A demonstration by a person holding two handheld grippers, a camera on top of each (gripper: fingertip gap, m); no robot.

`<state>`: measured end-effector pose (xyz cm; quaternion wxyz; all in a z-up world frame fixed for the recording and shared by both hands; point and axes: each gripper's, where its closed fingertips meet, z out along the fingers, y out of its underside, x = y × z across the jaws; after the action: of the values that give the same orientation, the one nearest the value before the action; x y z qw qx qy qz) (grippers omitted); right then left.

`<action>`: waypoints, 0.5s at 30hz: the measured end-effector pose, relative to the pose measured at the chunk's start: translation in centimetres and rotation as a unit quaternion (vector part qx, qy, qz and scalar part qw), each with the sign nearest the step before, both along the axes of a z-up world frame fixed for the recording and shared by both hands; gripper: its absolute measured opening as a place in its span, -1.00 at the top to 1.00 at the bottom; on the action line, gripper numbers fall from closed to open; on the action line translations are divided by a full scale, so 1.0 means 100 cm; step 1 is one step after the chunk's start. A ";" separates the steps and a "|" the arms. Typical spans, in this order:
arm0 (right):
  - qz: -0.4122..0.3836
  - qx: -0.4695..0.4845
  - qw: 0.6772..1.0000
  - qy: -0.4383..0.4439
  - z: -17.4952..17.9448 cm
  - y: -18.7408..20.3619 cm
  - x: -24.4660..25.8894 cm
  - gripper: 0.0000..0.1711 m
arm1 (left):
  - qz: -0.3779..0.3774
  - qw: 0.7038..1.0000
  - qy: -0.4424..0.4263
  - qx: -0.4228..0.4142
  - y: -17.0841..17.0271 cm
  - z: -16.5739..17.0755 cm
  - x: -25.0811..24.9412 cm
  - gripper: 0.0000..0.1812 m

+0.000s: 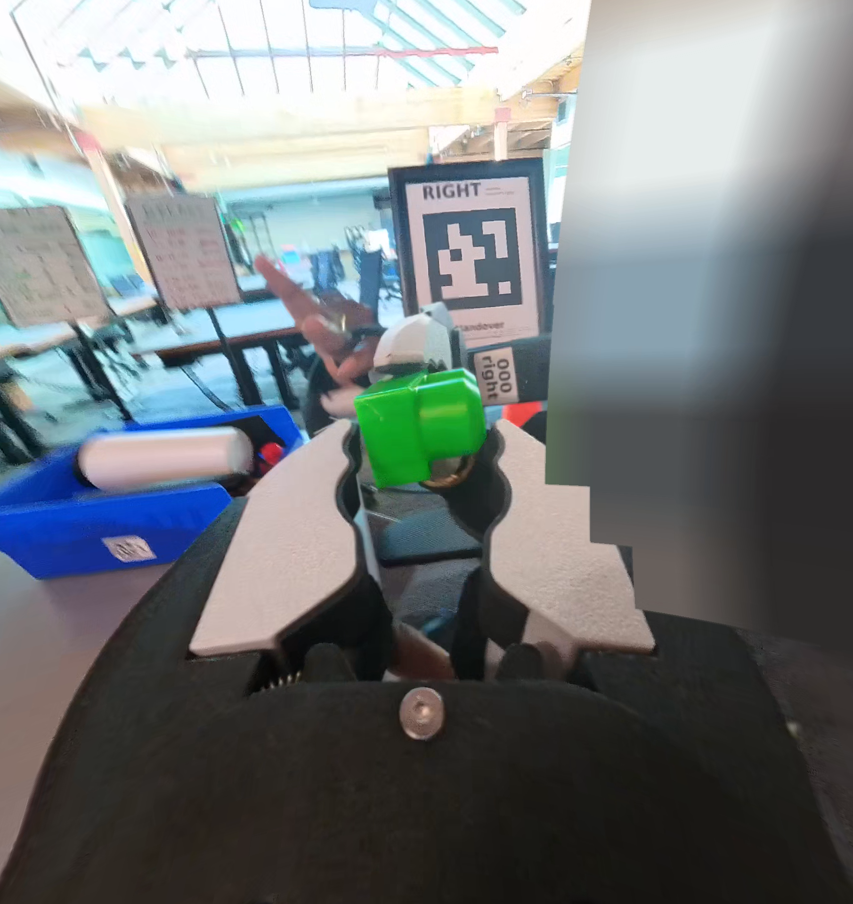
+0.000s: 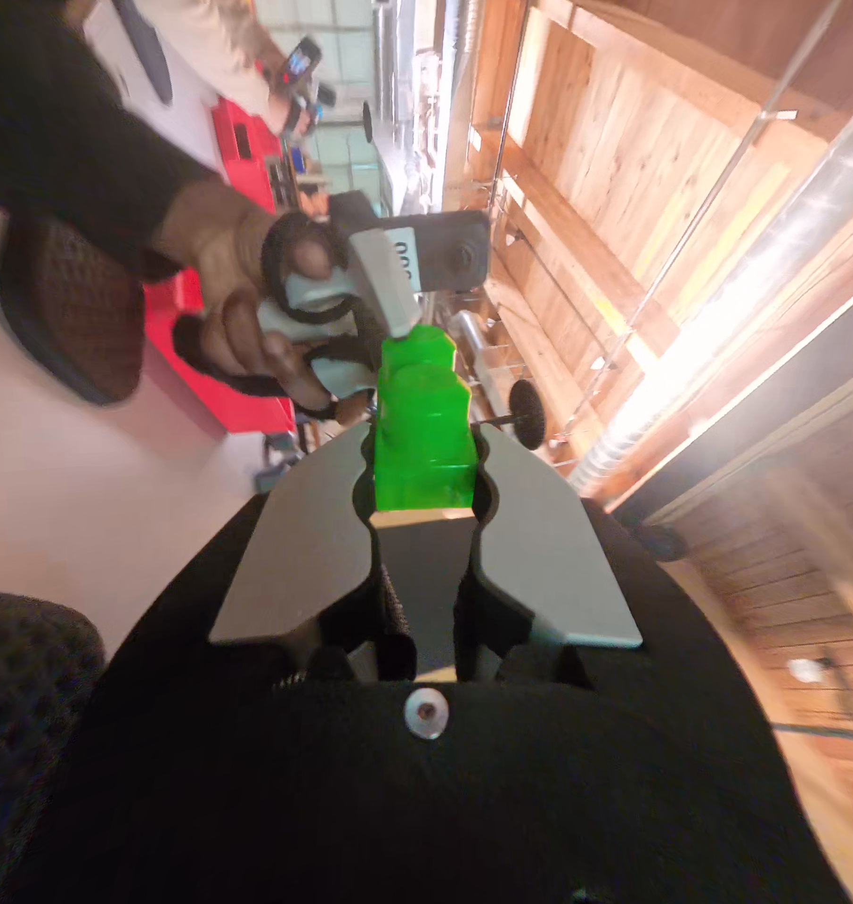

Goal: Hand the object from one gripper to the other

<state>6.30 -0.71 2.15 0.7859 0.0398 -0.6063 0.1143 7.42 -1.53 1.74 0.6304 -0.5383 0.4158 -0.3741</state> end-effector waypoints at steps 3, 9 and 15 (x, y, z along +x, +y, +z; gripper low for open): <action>0.057 -0.134 0.988 -0.056 0.003 0.002 0.001 0.57 | 0.058 0.989 0.027 0.135 0.000 0.007 -0.004 0.31; 0.195 -0.343 0.901 -0.183 -0.002 -0.006 0.003 0.57 | 0.116 0.962 0.093 0.229 0.000 0.006 0.000 0.35; 0.209 -0.363 0.885 -0.206 -0.004 -0.011 0.004 0.57 | 0.094 0.975 0.079 0.183 -0.001 0.005 0.000 0.60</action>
<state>6.67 -1.78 1.79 0.5612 -0.1467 -0.6483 0.4932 7.44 -1.59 2.20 0.7159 -0.4779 0.4733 -0.1872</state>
